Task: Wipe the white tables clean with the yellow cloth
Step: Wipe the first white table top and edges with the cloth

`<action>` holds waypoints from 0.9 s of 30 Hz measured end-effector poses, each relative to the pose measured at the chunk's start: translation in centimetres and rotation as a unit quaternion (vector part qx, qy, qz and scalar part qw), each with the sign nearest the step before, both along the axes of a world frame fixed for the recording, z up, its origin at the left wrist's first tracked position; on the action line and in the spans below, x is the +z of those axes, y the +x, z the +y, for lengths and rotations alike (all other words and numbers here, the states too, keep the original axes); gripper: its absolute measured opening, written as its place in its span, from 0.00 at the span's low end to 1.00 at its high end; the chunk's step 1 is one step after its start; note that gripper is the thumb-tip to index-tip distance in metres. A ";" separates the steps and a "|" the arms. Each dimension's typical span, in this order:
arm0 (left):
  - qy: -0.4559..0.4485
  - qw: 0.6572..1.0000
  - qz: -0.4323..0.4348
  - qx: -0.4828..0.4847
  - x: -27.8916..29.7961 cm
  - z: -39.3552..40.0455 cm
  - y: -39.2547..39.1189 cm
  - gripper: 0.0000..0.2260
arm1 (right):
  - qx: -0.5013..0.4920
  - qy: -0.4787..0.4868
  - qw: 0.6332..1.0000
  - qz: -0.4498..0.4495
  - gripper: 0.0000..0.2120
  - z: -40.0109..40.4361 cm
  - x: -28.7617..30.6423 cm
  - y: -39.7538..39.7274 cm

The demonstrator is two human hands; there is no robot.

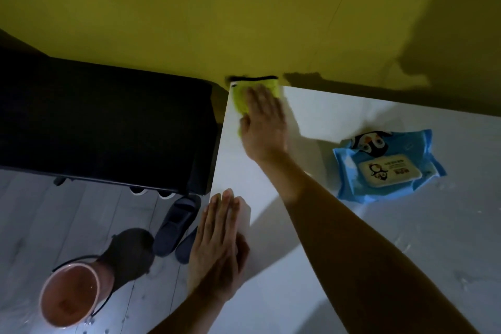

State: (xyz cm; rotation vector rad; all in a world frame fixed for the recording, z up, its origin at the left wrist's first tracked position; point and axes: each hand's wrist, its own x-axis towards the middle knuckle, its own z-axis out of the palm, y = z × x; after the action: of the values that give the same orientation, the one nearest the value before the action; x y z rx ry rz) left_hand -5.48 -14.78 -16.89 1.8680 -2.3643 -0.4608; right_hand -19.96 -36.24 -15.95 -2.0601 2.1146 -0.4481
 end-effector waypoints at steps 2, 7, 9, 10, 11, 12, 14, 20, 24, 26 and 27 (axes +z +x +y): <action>-0.003 1.000 0.015 0.002 -0.1 0.1 0.0 0.29 | -0.092 0.010 0.996 0.015 0.30 1.0 -0.4 -3.7; -0.020 0.999 0.026 0.003 -0.4 0.3 0.0 0.29 | -0.188 0.005 0.982 0.010 0.30 2.8 -0.3 -7.2; -0.029 0.999 0.023 0.003 -0.5 0.2 0.0 0.29 | -0.187 0.004 0.982 0.014 0.30 2.7 -0.2 -5.8; -0.030 0.999 0.021 0.003 -0.4 0.2 0.0 0.29 | -0.159 0.010 0.987 0.022 0.30 2.9 -0.1 -4.4; -0.033 0.999 0.022 0.004 -0.4 0.3 0.1 0.29 | -0.113 0.008 0.993 0.028 0.30 3.3 0.0 -2.5; -0.036 0.999 0.021 0.003 -0.4 0.4 0.1 0.29 | -0.060 0.003 0.998 0.022 0.31 3.8 -0.1 -0.3; -0.039 0.999 0.014 -0.001 -0.3 0.5 0.1 0.29 | 0.023 0.005 1.000 -0.003 0.30 4.9 0.0 3.5; -0.041 0.999 0.034 -0.001 -0.4 0.5 0.4 0.29 | -0.002 0.006 1.000 -0.011 0.30 6.9 0.0 0.7; -0.068 0.997 0.047 -0.007 -0.6 0.5 0.3 0.28 | -0.138 0.017 0.990 -0.029 0.30 9.1 -0.3 -5.9; -0.075 0.996 0.047 -0.003 -0.9 0.4 0.3 0.28 | -0.175 0.004 0.984 -0.023 0.29 9.8 -0.3 -7.6; -0.078 0.996 0.048 0.000 -1.1 0.4 0.2 0.28 | -0.182 -0.001 0.983 -0.009 0.28 9.9 -0.4 -7.8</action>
State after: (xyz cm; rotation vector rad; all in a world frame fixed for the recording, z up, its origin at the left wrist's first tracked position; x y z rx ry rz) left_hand -5.23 -14.36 -17.98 1.7376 -2.2689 -0.3472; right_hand -27.75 -26.38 -16.38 -1.6602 2.4852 -0.5108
